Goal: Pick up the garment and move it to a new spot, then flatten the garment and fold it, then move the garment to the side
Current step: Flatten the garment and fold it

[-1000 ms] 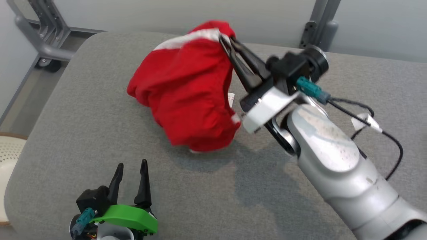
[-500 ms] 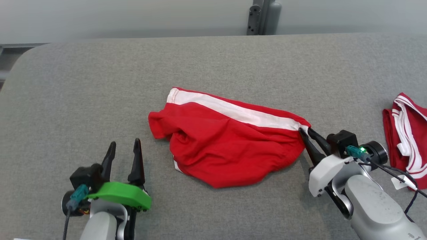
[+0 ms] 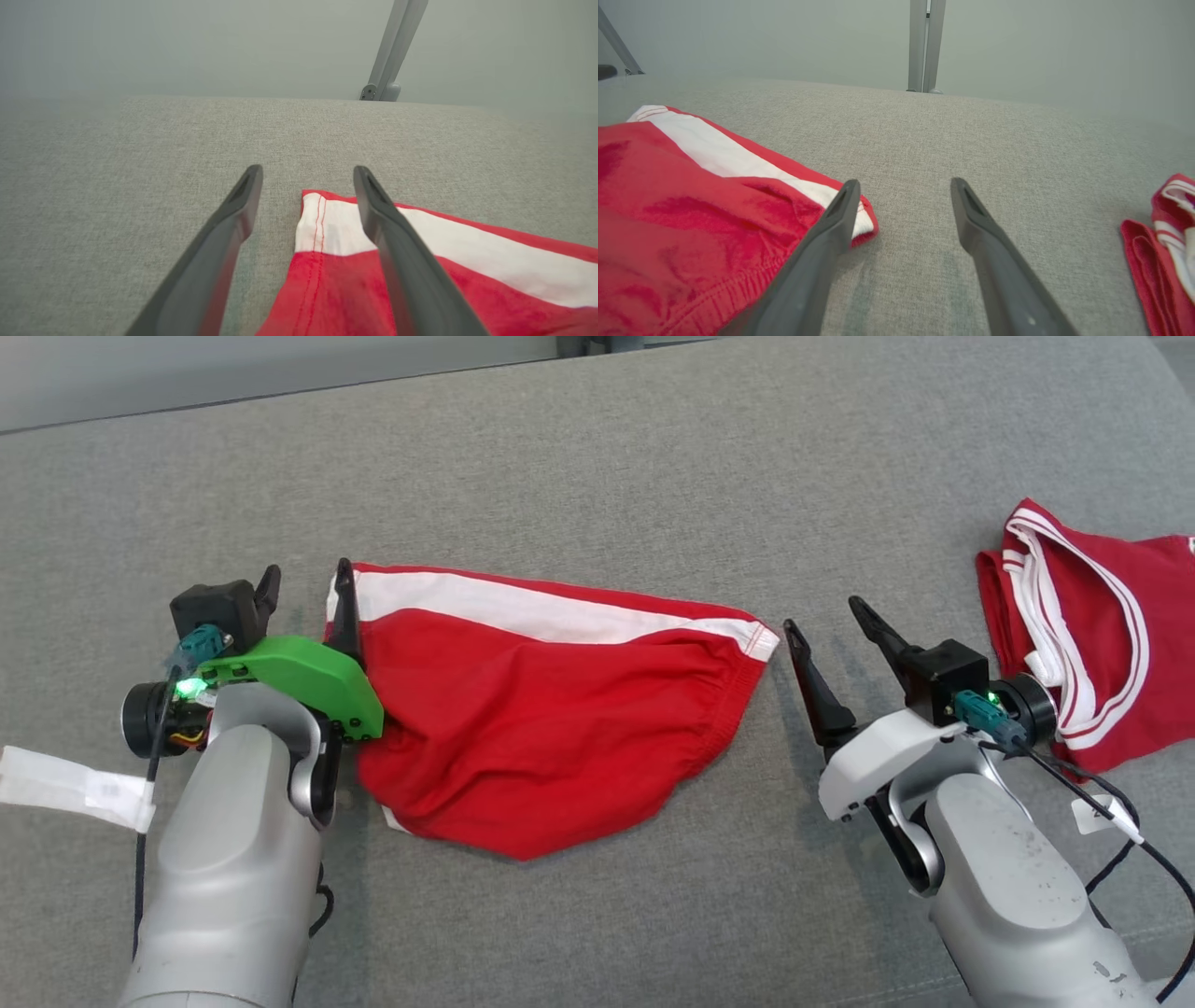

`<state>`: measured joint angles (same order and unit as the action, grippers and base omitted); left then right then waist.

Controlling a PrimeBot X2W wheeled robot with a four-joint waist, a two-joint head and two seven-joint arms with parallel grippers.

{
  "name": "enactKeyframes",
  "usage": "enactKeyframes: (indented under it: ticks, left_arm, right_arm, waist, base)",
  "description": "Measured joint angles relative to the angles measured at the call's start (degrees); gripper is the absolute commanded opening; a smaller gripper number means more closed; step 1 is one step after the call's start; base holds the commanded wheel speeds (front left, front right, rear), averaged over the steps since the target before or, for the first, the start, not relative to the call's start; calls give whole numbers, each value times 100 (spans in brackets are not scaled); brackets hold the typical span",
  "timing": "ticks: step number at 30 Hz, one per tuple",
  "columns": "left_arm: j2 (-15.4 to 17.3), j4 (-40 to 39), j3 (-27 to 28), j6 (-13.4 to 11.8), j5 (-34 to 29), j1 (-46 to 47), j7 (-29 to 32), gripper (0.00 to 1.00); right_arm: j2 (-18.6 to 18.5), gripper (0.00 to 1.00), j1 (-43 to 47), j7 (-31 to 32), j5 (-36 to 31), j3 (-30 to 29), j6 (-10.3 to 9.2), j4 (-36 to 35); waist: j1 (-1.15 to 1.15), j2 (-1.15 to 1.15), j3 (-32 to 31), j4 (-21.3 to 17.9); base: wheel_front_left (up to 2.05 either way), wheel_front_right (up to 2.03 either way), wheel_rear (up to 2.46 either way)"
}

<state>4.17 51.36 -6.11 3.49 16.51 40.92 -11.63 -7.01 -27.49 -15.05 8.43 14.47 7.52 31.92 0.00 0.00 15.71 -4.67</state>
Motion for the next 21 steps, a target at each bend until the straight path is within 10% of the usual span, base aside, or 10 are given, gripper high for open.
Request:
enactKeyframes:
  ticks: [9, 10, 12, 21]
  left_arm:
    - [105, 1146, -123, -55, -107, 383, 112, 100]
    - [108, 1201, -125, -54, -101, 395, 81, 78]
    - [109, 1281, -145, -46, -99, 430, -65, 0]
    - [-79, 1060, -149, 107, 134, -95, -327, 0]
  right_arm:
    - [136, 100, 44, 0, -126, -213, 0, -132]
    - [146, 100, 48, 0, -130, -229, 0, -145]
    - [167, 100, 58, 0, -155, -277, 0, -165]
    - [221, 100, 506, 0, -142, -426, 0, -13]
  waist:
    - [0, 0, 267, -344]
    - [0, 0, 278, -358]
    - [0, 0, 273, -365]
    - [0, 0, -164, -272]
  base:
    - [0, 0, 0]
    - [0, 0, 0]
    - [0, 0, 0]
    - [0, 0, 0]
